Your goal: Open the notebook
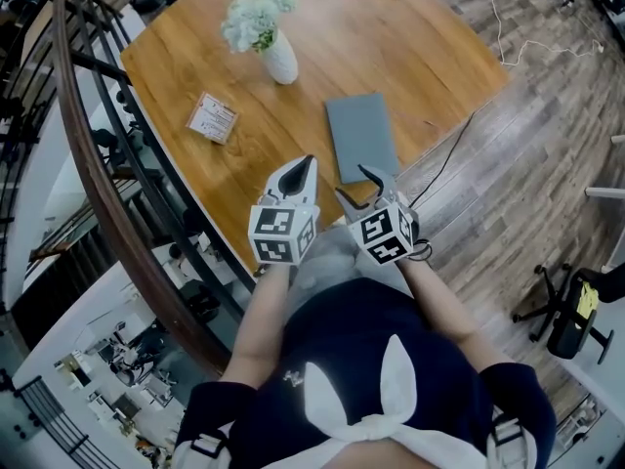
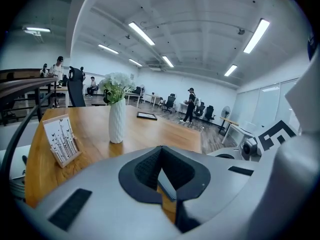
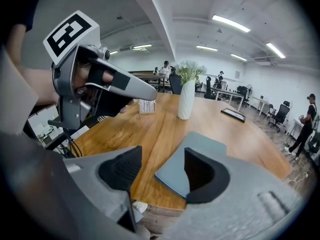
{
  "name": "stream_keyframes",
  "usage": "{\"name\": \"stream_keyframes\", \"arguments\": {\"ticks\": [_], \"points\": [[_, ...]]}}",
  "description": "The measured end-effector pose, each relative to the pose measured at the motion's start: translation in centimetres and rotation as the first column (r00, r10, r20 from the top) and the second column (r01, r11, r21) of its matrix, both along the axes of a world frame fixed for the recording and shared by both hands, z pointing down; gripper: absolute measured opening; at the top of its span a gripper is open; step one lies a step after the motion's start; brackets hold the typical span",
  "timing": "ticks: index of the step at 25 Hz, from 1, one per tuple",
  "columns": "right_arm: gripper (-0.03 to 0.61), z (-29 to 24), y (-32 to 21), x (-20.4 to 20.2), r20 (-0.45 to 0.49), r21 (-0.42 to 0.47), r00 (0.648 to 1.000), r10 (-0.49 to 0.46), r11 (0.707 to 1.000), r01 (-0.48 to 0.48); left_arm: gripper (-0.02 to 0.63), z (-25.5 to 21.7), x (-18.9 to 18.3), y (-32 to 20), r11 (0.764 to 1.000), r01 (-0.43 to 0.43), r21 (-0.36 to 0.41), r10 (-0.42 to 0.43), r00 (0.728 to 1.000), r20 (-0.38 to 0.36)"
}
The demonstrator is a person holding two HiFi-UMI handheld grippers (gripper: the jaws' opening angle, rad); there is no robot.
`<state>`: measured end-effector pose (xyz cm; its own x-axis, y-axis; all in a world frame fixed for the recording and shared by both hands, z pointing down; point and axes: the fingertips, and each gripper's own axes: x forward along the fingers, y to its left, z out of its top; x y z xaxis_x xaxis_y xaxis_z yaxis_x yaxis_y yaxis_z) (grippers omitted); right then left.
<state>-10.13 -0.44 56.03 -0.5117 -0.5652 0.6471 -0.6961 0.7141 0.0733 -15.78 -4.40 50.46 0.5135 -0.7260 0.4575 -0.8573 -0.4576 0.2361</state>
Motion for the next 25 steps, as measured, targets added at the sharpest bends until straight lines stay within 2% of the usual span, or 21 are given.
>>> {"name": "stream_keyframes", "arguments": {"ticks": [6,11,20,25], "points": [[0.264,2.3,-0.1,-0.3,-0.1,0.004,0.992,-0.072,0.997,0.072,0.017,1.3,0.3,-0.2,1.0,-0.019,-0.024,0.019,1.0,-0.003],[0.264,4.3,-0.3,-0.3,-0.221,0.026,0.967,-0.127,0.99,0.136,0.017,2.1,0.3,-0.1,0.999,-0.024,-0.037,0.024,1.0,-0.002],[0.262,7.5,-1.0,-0.4,-0.285,-0.021,0.944,-0.166,0.986,0.167,0.017,3.1,0.2,-1.0,0.998,-0.021,-0.054,0.021,1.0,0.001],[0.207,8.4,-1.2,-0.2,-0.31,-0.01,0.938,-0.152,0.988,0.157,0.017,3.8,0.2,-1.1,0.997,-0.027,-0.069,0.027,1.0,0.006]]}}
